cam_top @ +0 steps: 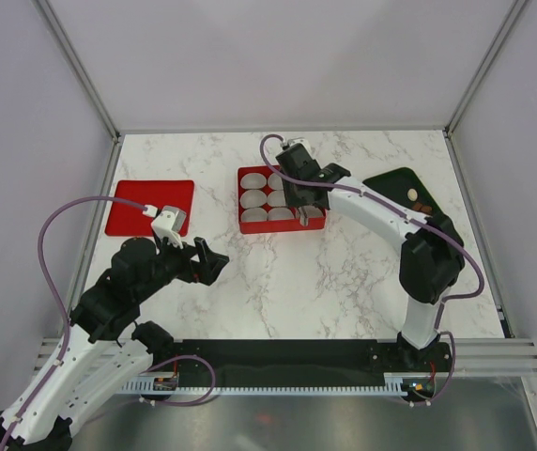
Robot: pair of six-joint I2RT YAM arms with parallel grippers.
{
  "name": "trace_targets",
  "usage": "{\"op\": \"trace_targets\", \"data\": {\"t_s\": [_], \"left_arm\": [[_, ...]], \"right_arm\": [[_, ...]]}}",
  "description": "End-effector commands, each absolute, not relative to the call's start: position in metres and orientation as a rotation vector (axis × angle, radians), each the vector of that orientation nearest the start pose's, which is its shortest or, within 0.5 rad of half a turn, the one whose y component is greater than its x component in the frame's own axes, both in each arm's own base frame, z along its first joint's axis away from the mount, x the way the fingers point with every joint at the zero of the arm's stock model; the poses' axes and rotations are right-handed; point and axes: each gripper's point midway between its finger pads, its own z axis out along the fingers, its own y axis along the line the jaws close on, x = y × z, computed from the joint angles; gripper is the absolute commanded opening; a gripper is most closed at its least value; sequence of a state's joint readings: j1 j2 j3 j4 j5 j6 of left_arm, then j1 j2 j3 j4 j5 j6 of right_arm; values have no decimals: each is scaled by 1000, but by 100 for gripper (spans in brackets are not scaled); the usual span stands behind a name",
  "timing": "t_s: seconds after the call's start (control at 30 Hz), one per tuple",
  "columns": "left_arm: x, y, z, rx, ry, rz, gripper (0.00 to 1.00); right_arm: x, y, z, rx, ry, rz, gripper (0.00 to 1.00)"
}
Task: Pack the chocolate
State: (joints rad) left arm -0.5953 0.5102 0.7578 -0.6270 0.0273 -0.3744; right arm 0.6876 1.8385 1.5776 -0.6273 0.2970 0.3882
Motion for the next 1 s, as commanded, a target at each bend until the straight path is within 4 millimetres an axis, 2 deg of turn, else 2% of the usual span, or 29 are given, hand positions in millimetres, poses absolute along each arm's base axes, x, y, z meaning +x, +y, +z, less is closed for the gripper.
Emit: {"op": "trace_targets", "data": {"t_s": [0.0, 0.23, 0.47, 0.6, 0.77, 0.9, 0.93, 0.97], "left_arm": [[181, -144, 234, 227, 1985, -654, 100], [180, -144, 233, 227, 1987, -653, 100], [180, -144, 235, 229, 1982, -655, 100], [180, -144, 235, 230, 1983, -659, 100], [180, -144, 234, 229, 1984, -657, 100], [181, -145, 233, 230, 1989, -655, 100], [181, -144, 233, 230, 1987, -654, 100], [180, -144, 233, 230, 1989, -655, 100]], "right_arm": [[405, 281, 167, -204, 2318, 161, 37], [410, 286, 155, -199, 2333, 158, 39], [413, 284, 154, -193, 2324, 133, 44], [414, 281, 160, -187, 2309, 119, 48], [411, 278, 177, -190, 2281, 131, 48], [401, 270, 191, -197, 2272, 142, 48], [397, 268, 202, -195, 2257, 158, 47], [392, 262, 196, -205, 2270, 144, 47]]}}
